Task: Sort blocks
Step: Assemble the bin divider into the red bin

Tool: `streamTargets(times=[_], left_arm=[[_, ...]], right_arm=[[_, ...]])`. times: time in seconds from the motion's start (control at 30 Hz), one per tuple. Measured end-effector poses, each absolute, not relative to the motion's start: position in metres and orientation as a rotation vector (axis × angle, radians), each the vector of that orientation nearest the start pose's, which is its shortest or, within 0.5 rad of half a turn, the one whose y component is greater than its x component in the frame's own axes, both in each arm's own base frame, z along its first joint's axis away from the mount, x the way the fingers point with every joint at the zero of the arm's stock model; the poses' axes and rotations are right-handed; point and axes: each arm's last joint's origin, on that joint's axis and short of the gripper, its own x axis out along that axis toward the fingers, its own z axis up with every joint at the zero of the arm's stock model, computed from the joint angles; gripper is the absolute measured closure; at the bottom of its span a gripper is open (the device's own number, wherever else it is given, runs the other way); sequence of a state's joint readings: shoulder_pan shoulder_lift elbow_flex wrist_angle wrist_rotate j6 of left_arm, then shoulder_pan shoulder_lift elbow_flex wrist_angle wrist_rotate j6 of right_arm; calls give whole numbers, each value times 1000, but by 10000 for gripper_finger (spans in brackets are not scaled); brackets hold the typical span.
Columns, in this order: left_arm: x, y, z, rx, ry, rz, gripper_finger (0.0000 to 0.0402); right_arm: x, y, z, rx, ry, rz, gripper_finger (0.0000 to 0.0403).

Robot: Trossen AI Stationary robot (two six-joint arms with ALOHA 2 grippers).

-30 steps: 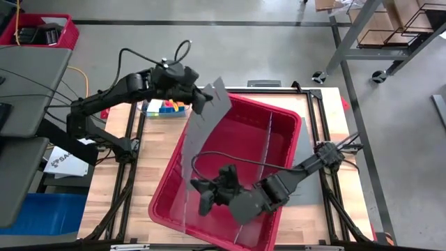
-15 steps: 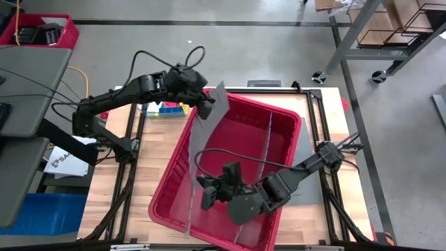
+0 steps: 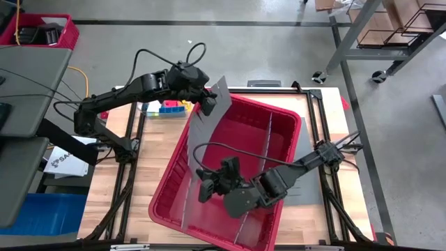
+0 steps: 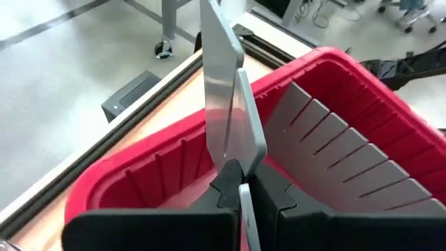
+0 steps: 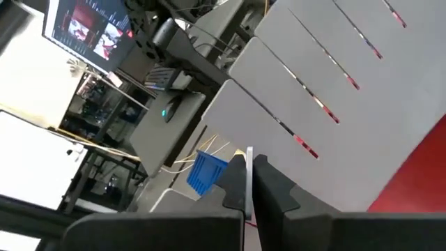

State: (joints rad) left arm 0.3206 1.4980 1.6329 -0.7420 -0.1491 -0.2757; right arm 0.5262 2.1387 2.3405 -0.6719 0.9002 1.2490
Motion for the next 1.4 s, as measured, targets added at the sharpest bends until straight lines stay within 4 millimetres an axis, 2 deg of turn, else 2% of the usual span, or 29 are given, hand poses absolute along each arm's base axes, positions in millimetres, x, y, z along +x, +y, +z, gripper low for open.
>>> streamTargets(times=[0.27, 0.43, 0.53, 0.9, 1.13, 1.4], left_arm=[[305, 111, 396, -258, 563, 616, 401], [293, 104, 410, -243, 512, 645, 401], [293, 105, 410, -239, 515, 653, 401], [316, 114, 388, -290, 566, 573, 401], [299, 103, 411, -210, 510, 611, 401], [312, 108, 395, -229, 569, 573, 401]], right_arm=[[417, 211, 387, 876, 125, -545, 402], [414, 209, 391, 891, 121, -545, 402], [414, 209, 391, 894, 123, -546, 402], [413, 208, 391, 897, 131, -547, 402], [412, 209, 392, 896, 125, -546, 403], [412, 209, 392, 895, 137, -545, 403]])
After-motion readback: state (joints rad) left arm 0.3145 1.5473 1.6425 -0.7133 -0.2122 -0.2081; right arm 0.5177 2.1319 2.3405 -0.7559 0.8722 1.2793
